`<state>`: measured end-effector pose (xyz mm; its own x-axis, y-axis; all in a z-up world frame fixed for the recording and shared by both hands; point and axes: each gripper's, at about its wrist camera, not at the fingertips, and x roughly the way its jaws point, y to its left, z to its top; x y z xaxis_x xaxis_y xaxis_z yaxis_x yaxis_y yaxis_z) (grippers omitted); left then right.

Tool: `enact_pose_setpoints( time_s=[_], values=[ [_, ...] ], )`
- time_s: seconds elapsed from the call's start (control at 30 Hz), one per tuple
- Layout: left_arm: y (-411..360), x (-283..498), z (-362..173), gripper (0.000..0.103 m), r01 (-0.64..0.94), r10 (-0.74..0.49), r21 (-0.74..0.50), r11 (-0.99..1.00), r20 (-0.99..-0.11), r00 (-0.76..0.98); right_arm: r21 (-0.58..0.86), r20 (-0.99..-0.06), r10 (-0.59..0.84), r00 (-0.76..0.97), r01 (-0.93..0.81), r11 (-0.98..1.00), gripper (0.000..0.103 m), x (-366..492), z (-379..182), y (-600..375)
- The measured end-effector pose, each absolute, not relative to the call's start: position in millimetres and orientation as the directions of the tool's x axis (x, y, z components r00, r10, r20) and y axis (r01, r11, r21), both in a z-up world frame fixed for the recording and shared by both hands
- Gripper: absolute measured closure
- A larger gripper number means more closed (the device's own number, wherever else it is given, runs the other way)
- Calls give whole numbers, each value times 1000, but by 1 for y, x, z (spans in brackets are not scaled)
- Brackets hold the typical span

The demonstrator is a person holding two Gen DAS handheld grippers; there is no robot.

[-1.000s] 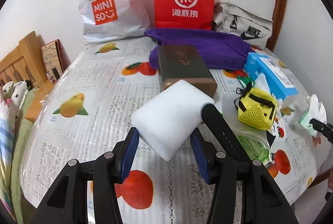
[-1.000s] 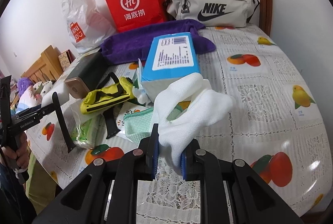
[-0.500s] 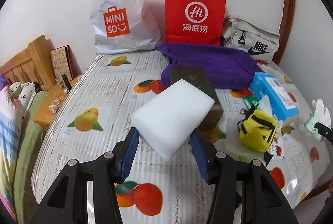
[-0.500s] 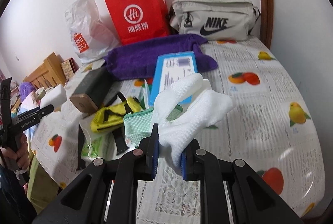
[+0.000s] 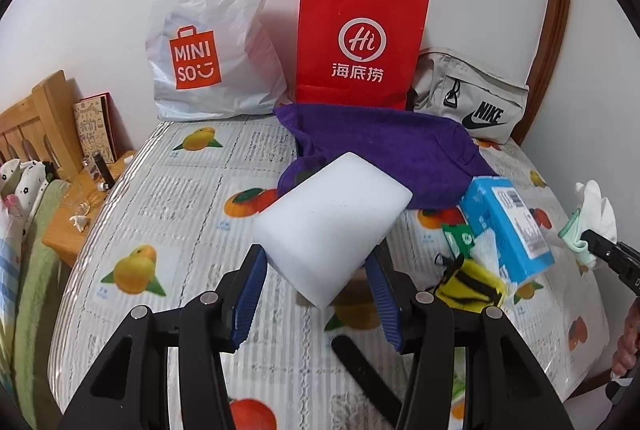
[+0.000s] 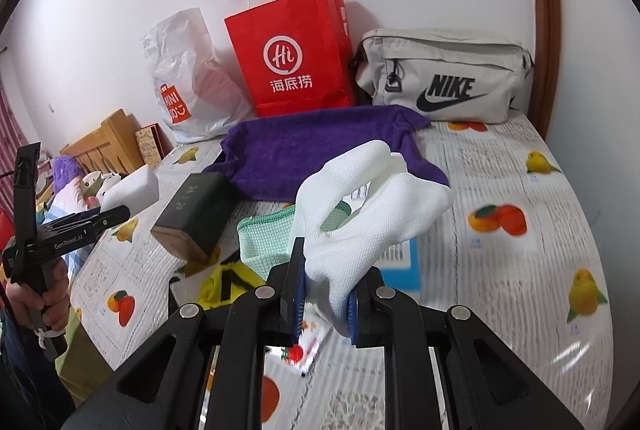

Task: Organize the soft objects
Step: 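Carry the glove and foam block toward the purple towel with both tools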

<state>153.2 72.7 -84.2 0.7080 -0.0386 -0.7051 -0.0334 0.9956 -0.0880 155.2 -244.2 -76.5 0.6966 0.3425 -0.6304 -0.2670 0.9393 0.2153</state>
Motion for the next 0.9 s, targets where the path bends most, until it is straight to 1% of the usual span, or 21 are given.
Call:
enact_pose_setpoints(
  time_s=[0.23, 0.33, 0.53, 0.9],
  values=[
    [72, 188, -83, 54, -43, -33, -87, 995, -719, 694, 212, -629, 355, 692, -286, 934, 86, 196, -68, -232],
    [72, 206, -85, 53, -64, -5, -67, 996, -729, 684, 193, -636, 340, 693, -284, 939, 86, 216, -67, -228],
    [79, 240, -90, 53, -99, 12, -73, 992, -746, 666, 171, -645, 319, 695, -275, 946, 86, 258, -69, -226],
    [80, 304, -101, 53, -109, -2, -93, 990, -772, 636, 148, -692, 296, 659, -272, 951, 86, 337, -83, -224]
  ],
)
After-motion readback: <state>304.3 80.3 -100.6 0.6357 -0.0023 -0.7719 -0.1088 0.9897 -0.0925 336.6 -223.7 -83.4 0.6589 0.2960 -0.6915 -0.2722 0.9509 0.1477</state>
